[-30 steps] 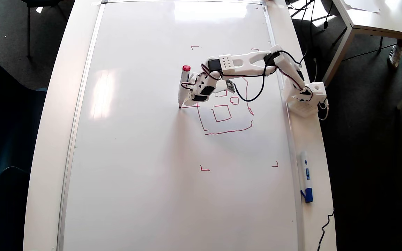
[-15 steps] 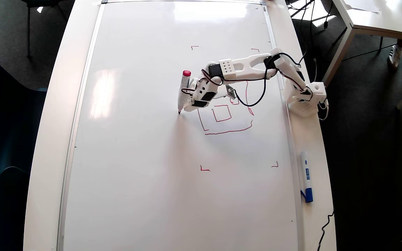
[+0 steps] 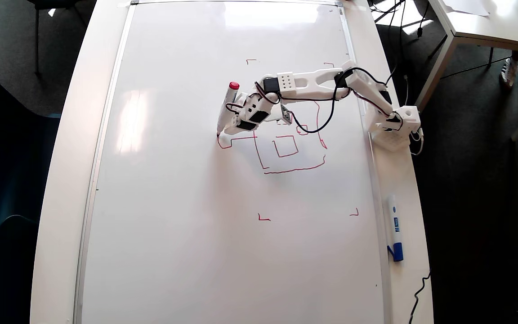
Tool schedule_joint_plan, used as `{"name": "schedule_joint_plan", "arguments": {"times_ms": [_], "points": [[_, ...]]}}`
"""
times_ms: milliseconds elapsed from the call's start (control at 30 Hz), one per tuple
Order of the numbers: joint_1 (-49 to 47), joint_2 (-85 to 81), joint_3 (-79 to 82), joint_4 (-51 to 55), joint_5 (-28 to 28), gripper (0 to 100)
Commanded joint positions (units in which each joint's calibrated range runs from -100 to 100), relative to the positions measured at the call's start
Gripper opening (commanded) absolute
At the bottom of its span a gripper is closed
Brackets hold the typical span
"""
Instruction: Draw on a whiteboard a robot head using a pen attached to the gripper
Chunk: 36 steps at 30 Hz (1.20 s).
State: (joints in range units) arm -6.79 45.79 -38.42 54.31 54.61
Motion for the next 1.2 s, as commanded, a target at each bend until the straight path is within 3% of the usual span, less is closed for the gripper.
{"name": "schedule_joint_plan", "arguments": {"times_ms": [0, 167, 467, 933, 1167], "points": [[1.59, -0.71, 0.06, 3.64, 1.1, 1], [1.52, -2.56, 0.88, 8.16, 0.35, 1], [-1.57, -7.92, 8.51, 7.99, -1.69, 1], [-2.75, -9.43, 7.05, 8.33, -1.69, 1], [-0.47, -18.41, 6.33, 8.25, -7.64, 1]]}}
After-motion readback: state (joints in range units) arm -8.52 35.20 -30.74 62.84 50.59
